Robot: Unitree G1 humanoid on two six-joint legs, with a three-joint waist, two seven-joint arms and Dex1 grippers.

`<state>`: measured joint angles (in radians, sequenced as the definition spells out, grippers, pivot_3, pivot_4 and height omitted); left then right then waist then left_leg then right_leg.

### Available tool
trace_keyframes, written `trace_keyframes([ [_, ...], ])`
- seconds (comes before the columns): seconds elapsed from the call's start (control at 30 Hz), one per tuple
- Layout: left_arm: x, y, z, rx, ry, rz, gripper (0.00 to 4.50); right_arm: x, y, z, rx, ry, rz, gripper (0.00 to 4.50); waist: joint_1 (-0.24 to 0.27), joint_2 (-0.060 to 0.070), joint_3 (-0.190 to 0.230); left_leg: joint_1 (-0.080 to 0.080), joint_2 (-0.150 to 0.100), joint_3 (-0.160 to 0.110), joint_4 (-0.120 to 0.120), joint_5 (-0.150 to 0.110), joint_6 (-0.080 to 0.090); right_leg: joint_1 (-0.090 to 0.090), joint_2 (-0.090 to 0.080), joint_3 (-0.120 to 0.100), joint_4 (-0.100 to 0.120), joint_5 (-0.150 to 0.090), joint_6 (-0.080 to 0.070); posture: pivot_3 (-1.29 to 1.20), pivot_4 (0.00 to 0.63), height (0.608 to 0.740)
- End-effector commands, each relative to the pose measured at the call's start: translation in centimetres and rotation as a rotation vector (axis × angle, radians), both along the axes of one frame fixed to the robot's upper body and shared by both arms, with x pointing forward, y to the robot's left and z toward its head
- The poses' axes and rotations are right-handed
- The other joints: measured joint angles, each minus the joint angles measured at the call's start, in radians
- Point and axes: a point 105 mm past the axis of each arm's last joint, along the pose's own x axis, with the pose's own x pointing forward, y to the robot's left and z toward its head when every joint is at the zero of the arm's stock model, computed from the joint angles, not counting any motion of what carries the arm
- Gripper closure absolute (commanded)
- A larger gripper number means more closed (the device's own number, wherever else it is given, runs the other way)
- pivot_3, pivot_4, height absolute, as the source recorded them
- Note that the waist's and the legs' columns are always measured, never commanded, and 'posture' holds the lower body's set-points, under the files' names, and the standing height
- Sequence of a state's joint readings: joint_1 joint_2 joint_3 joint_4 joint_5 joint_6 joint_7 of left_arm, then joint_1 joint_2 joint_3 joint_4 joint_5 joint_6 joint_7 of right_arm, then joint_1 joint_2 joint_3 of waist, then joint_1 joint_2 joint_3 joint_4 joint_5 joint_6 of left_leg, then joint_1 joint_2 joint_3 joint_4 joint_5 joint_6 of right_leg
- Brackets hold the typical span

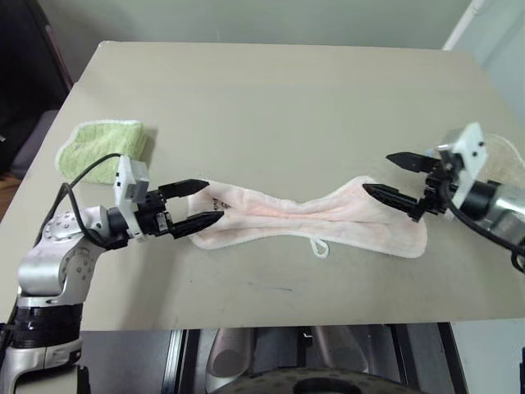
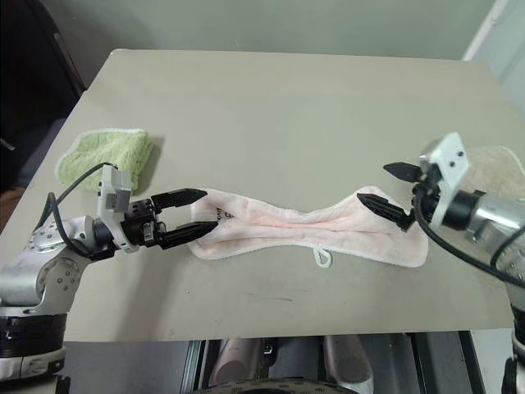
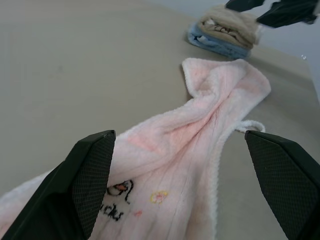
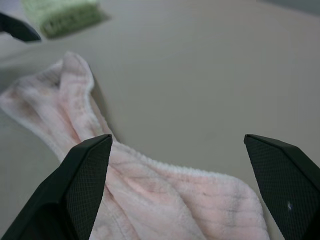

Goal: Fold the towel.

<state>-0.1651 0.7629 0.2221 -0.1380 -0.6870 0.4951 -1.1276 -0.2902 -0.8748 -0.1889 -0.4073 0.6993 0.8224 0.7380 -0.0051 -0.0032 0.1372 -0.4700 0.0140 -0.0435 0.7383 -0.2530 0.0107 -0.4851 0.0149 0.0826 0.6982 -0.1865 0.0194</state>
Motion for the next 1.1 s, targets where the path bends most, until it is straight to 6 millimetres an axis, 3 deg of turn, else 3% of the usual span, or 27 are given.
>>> trace_keyframes([
  [0.03, -0.6, -1.2, 0.7, -0.017, -0.031, -0.031, 0.00, 1.3, -1.2, -0.4, -0.048, 0.044, -0.016, 0.04, 0.000, 0.000, 0.000, -0.001, 0.000, 0.000, 0.000, 0.000, 0.000, -0.001, 0.000, 0.000, 0.000, 0.000, 0.000, 0.00, 0.150, 0.697],
  [0.27, -0.9, -2.8, 0.3, -0.037, -0.037, -0.061, 0.00, 5.8, -2.8, -2.6, -0.200, 0.090, -0.024, 0.04, 0.000, 0.000, 0.000, 0.000, 0.000, 0.001, 0.000, 0.001, 0.001, -0.001, 0.000, 0.000, 0.000, 0.001, 0.000, 0.00, 0.150, 0.697],
  [0.43, -1.4, -4.2, 0.5, -0.060, -0.041, -0.072, 0.00, 7.7, -3.5, -3.6, -0.241, 0.127, 0.010, 0.04, -0.001, 0.000, 0.000, -0.001, 0.001, 0.001, 0.000, 0.001, 0.001, -0.002, 0.000, 0.000, 0.001, 0.001, 0.000, 0.00, 0.150, 0.697],
  [0.63, -1.6, -4.2, 0.6, -0.052, -0.036, -0.066, 0.00, 9.5, -3.7, -4.3, -0.282, 0.154, 0.060, 0.04, -0.002, 0.000, 0.000, 0.000, 0.001, 0.001, 0.000, 0.001, 0.001, -0.002, 0.000, 0.000, 0.001, 0.002, -0.001, 0.00, 0.150, 0.697],
  [0.83, -1.8, -3.9, 0.4, -0.039, -0.038, -0.046, 0.00, 10.4, -4.1, -5.7, -0.355, 0.145, 0.101, 0.04, -0.002, 0.000, 0.000, 0.000, 0.002, 0.001, 0.000, 0.001, 0.001, -0.002, -0.001, 0.000, 0.002, 0.002, -0.002, 0.00, 0.150, 0.697],
  [1.1, -2.1, -4.3, 0.1, -0.031, -0.039, -0.038, 0.00, 9.3, -3.3, -6.5, -0.384, 0.135, 0.235, 0.04, -0.004, 0.001, 0.000, 0.000, 0.002, 0.001, 0.000, 0.001, 0.000, -0.001, -0.001, -0.001, 0.003, 0.002, -0.003, 0.00, 0.150, 0.697],
])
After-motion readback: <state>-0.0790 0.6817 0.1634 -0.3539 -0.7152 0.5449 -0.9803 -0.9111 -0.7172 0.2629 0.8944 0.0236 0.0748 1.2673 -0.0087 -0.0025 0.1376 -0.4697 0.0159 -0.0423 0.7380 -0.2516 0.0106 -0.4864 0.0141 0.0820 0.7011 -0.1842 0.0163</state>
